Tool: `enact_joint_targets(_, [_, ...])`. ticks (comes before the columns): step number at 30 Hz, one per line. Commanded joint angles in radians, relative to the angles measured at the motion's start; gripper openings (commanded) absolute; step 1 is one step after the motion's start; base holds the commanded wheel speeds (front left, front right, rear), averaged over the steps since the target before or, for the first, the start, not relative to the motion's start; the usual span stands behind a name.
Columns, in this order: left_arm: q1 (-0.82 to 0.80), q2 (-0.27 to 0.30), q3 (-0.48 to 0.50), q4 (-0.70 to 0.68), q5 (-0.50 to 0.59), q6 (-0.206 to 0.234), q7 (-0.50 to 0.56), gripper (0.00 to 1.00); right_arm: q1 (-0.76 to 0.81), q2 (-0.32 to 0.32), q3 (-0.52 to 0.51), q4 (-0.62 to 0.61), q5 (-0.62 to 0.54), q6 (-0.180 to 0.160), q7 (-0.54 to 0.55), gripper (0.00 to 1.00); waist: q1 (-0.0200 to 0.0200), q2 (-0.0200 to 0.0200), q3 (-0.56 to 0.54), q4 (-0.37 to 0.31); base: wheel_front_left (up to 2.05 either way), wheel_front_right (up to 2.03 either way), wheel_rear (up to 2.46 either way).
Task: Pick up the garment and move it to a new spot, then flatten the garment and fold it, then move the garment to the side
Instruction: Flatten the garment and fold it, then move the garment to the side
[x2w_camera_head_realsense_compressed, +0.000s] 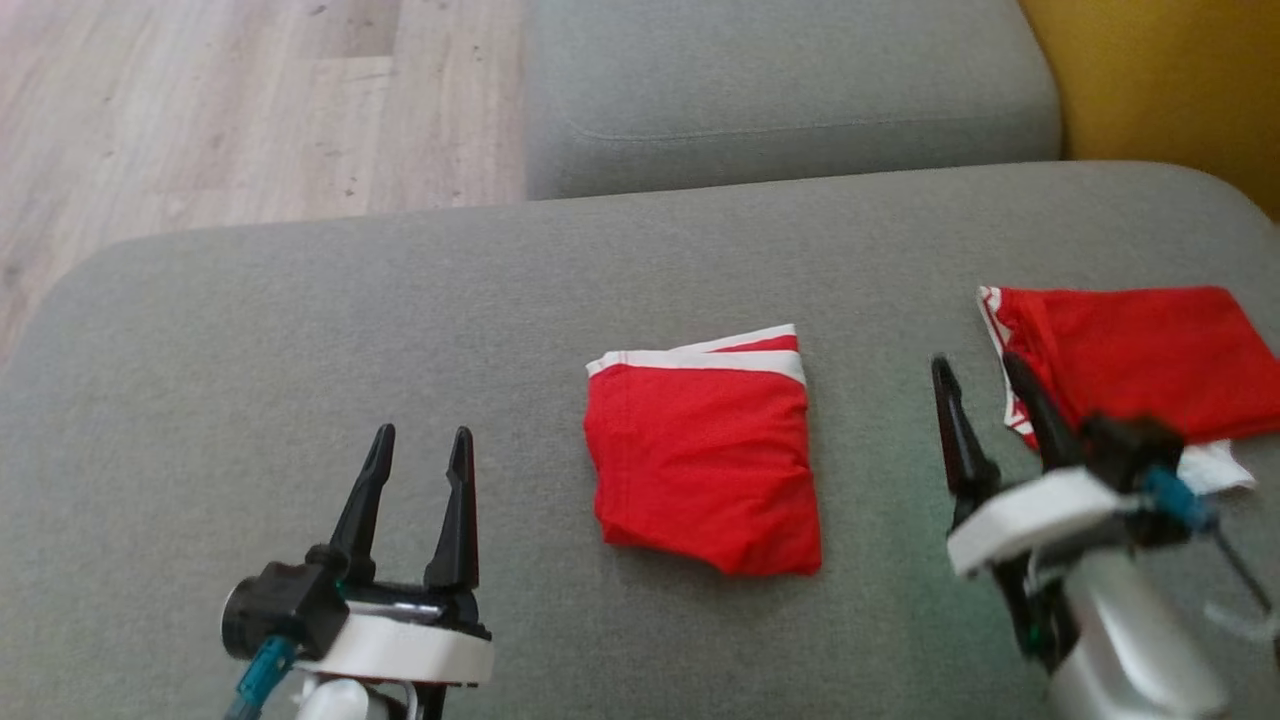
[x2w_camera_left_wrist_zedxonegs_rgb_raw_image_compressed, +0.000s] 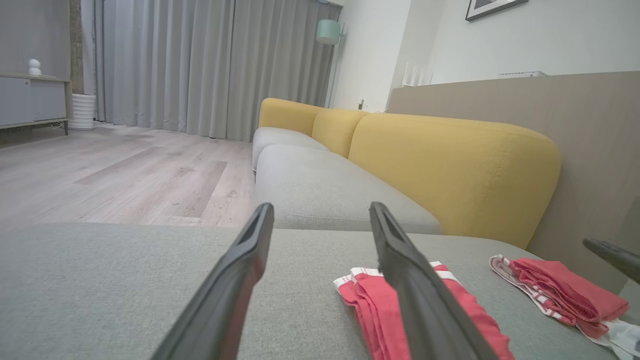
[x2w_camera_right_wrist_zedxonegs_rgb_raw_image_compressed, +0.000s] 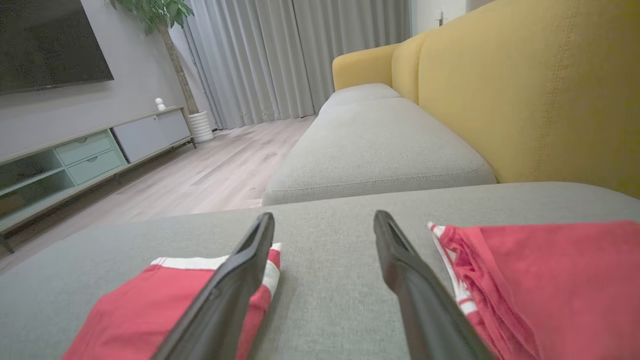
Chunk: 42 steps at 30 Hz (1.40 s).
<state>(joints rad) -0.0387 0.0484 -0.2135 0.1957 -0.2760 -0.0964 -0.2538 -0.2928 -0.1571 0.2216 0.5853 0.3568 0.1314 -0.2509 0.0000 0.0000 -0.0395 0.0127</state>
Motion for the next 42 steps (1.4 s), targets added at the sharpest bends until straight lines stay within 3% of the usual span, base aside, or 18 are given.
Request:
enact_joint_targets(1, [-0.028,0.002,0.032,-0.039,0.004,0.005,-0.008,1.00,0.000,0.026,-0.019,-0.072,-0.050,-0.001,-0.011,1.00,0.0000,0.0000,0.004,-0.008,0.00,0.00,0.00])
enact_joint_targets(8, [-0.013,0.002,0.028,-0.056,-0.012,0.006,-0.008,1.00,0.140,0.096,-0.128,-0.214,-0.202,-0.001,-0.011,1.00,0.0000,0.0000,0.010,-0.020,0.00,0.00,0.00])
enact_joint_targets(17, [0.002,0.002,0.033,-0.060,-0.012,0.006,-0.008,1.00,0.188,0.107,-0.125,-0.253,-0.188,-0.001,-0.011,1.00,0.0000,0.0000,0.012,-0.018,0.00,0.00,0.00])
enact_joint_targets(32, [-0.007,0.002,0.018,-0.059,-0.007,0.002,-0.008,1.00,0.179,0.107,-0.138,-0.236,-0.188,-0.001,-0.011,1.00,0.0000,0.0000,0.025,0.011,0.00,0.00,0.00])
enact_joint_targets(42, [-0.038,0.002,-0.006,-0.047,0.001,-0.007,-0.008,1.00,0.066,0.107,-0.069,-0.088,-0.150,-0.001,0.011,1.00,0.0000,0.0000,0.096,0.074,0.00,0.00,0.00])
